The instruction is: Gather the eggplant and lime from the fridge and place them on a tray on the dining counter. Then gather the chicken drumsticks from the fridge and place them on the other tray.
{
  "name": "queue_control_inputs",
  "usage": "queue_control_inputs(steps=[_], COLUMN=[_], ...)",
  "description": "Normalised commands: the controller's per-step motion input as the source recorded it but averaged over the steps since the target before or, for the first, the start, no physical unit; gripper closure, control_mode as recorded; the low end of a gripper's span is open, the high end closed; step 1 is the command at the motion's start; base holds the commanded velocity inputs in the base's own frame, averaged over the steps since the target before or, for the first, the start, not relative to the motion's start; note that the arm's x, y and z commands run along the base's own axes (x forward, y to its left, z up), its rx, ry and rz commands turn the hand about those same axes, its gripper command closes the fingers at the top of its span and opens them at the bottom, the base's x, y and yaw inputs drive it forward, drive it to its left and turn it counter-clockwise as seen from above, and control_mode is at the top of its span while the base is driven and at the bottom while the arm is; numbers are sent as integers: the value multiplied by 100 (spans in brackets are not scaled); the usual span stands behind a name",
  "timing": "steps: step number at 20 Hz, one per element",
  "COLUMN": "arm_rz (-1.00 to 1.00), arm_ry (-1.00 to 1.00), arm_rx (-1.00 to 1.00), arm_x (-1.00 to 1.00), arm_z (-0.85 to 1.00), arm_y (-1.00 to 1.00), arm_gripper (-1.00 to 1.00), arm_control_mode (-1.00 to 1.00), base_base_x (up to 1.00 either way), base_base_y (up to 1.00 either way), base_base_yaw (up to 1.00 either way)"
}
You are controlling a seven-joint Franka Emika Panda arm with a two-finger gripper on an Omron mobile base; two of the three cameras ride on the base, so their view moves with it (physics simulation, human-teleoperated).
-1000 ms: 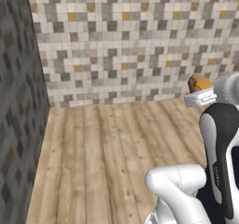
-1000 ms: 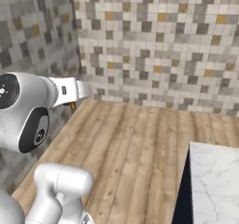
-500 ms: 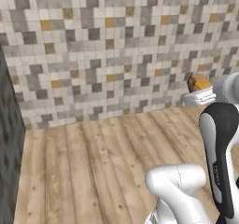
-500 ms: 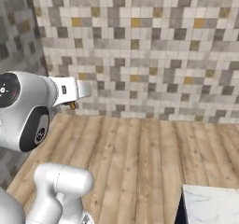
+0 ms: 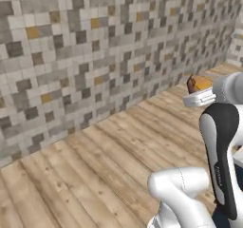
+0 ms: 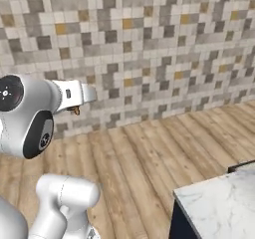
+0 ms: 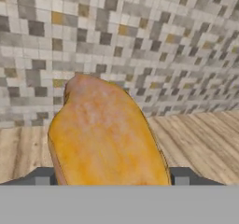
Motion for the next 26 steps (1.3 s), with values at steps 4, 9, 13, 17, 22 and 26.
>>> queue_control_inputs(steps=[4, 9, 13, 17, 22, 26], arm_rz=[0, 0, 0, 0, 0, 0], arm_ry=[0, 0, 0, 0, 0, 0], arm_rx=[0, 0, 0, 0, 0, 0], arm_x=[0, 0, 0, 0, 0, 0], arm_z=[0, 0, 0, 0, 0, 0], arm_y=[0, 0, 0, 0, 0, 0], arm_gripper=[100, 100, 100, 100, 100, 100], arm_control_mode=[100, 100, 100, 100, 100, 100], base_base_x=[0, 44, 90, 100, 100, 100], base_base_y=[23, 60, 97, 78, 60, 69], base_base_yaw=[-84, -65, -45, -43, -53, -48])
